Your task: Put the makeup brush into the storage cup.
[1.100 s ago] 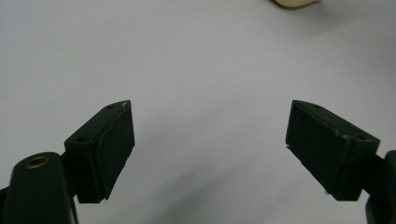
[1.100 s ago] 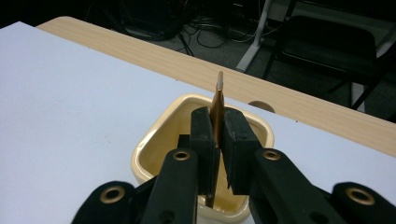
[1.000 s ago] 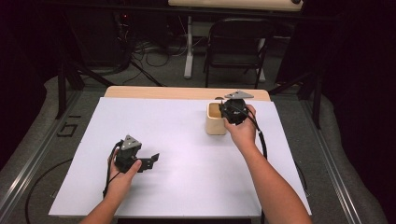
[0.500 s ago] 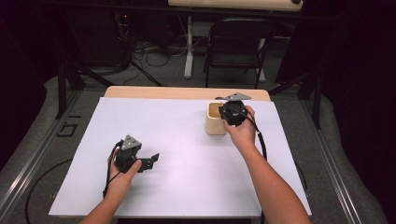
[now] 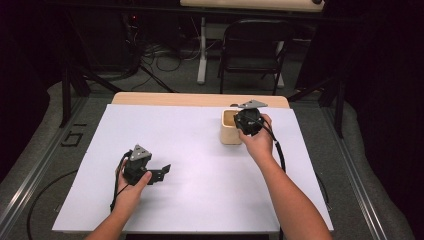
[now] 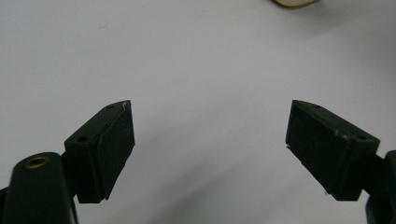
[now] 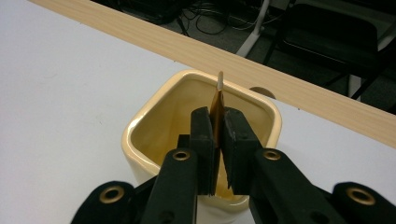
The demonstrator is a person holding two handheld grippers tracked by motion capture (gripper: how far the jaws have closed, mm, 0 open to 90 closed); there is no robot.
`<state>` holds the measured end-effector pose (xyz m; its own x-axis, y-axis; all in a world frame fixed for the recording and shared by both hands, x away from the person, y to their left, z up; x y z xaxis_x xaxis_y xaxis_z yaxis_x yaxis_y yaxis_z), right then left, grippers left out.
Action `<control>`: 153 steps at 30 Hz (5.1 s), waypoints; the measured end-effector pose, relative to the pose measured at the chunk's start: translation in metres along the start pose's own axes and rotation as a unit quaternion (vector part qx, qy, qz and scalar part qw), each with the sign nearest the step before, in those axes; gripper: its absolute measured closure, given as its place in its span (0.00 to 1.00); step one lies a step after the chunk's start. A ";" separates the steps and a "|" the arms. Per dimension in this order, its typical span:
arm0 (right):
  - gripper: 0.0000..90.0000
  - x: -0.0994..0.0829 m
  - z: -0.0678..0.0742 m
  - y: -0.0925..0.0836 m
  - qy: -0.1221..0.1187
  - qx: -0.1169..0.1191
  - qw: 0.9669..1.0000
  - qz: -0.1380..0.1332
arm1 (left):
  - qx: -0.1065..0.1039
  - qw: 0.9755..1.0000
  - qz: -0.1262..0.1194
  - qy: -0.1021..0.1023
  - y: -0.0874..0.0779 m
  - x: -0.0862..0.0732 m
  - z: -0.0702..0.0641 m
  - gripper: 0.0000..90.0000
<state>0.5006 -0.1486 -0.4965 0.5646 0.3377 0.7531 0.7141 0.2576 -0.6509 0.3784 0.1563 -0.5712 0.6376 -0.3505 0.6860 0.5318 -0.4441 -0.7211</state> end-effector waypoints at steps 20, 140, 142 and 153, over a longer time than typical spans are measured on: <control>0.92 -0.001 0.002 0.002 -0.005 0.006 1.000 0.007 | 0.000 1.000 0.001 0.001 0.000 0.000 0.000 0.18; 0.17 -0.100 0.031 -0.070 -0.042 0.027 0.998 -0.034 | -0.003 1.000 -0.004 0.001 -0.002 0.000 -0.001 0.18; 0.17 -0.104 0.030 -0.071 -0.041 0.029 0.998 -0.034 | -0.003 1.000 -0.003 0.001 -0.002 0.000 -0.002 0.18; 0.17 -0.123 0.030 -0.079 -0.024 0.032 0.999 -0.034 | -0.002 1.000 -0.004 0.003 -0.002 0.000 -0.002 0.18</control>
<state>0.3626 -0.1833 -0.5403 0.4947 0.3593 0.7913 0.7212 0.3384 -0.6045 0.3760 0.1554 -0.5697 0.6307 -0.3520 0.6916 0.5334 -0.4506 -0.7158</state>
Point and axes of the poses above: each handheld gripper's, and its own axes: y roughly forward along the jaws, x roughly out of its top, z roughly to its left, the point moved 6 cm from there along y, roughly forward along the jaws, and after that the axes turned 8 degrees about z, right-handed, at the moved point
